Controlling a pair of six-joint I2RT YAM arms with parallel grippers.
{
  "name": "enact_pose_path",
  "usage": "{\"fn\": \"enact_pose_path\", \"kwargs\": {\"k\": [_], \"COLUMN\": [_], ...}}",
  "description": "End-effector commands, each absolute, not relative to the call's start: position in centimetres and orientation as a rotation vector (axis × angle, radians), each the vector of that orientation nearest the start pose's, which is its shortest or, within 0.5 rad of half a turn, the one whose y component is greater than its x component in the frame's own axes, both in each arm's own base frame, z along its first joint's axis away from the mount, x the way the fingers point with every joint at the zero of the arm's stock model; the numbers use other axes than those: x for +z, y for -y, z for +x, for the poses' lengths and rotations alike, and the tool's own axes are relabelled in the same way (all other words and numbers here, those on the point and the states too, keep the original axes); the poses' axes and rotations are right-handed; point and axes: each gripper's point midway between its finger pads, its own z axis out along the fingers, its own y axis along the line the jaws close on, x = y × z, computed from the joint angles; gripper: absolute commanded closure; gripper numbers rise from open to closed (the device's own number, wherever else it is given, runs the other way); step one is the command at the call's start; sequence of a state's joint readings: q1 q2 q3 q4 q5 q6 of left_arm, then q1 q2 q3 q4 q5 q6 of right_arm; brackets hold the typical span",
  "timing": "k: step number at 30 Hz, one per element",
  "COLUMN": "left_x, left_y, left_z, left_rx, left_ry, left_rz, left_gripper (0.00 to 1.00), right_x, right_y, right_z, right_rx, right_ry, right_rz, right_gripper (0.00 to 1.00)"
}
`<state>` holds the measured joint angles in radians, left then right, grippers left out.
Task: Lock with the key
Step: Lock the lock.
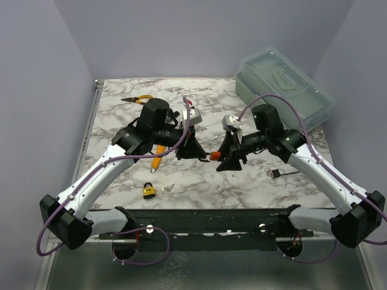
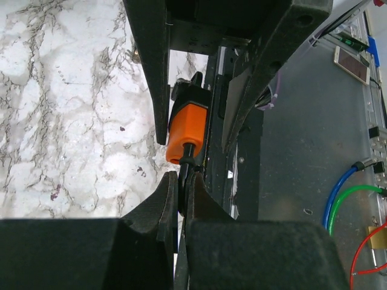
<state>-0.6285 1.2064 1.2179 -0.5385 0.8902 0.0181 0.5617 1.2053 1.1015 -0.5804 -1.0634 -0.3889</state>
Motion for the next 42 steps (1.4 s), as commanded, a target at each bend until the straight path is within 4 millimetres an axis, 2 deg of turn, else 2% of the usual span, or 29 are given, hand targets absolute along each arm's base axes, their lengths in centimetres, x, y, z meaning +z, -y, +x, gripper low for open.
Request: {"fn": "enact_pose_path", "kwargs": {"k": [1,4,9,14,15,17,18,19,20,23,27,37,42], "left_x": [31.9,31.9,32.2,32.0,31.9,31.5,31.2,30.9,30.6,29.7,28.9,28.3,28.1], "left_y": [29.7,29.7,29.9,29.6,29.3,28.2,27.5,26.9,26.4,25.6,25.6,27.2,28.0], "left_z": [16.9,17.0,17.1,17.4,17.7,18.3,18.6,18.7,18.6,17.2,16.1,16.5,16.0], "left_rx": [-1.325,-1.324,-1.344,-1.319,-1.303,-1.256,-1.224,-1.200,-1.185,-1.190,-1.244,-1.287,-1.307], "left_ry": [-1.663,-1.659,-1.674,-1.682,-1.685,-1.700,-1.707,-1.711,-1.720,-1.734,-1.746,-1.745,-1.729], "left_rz": [1.209,1.209,1.178,1.161,1.152,1.138,1.137,1.141,1.148,1.203,1.226,1.285,1.317], "left_gripper": [1.00,1.00,1.00,1.00,0.93,0.58,0.45,0.38,0.36,0.36,0.36,0.41,0.51], "right_x": [25.1,25.4,26.0,26.3,26.4,26.6,26.7,26.8,26.9,26.9,26.7,27.3,27.3], "right_y": [-27.5,-27.6,-27.8,-27.9,-27.9,-27.8,-27.8,-27.7,-27.7,-27.6,-27.7,-27.7,-27.7], "right_z": [16.0,15.9,15.5,15.5,15.5,15.7,15.8,15.8,15.9,15.7,15.5,14.7,14.6], "right_rx": [1.298,1.310,1.353,1.372,1.378,1.369,1.365,1.358,1.353,1.359,1.368,1.406,1.405], "right_ry": [-1.566,-1.552,-1.539,-1.562,-1.582,-1.610,-1.618,-1.624,-1.626,-1.618,-1.604,-1.529,-1.520], "right_rz": [-1.443,-1.443,-1.436,-1.410,-1.395,-1.367,-1.358,-1.351,-1.345,-1.348,-1.362,-1.393,-1.400], "right_gripper": [0.43,0.48,0.65,0.98,1.00,1.00,1.00,1.00,1.00,1.00,1.00,1.00,1.00]}}
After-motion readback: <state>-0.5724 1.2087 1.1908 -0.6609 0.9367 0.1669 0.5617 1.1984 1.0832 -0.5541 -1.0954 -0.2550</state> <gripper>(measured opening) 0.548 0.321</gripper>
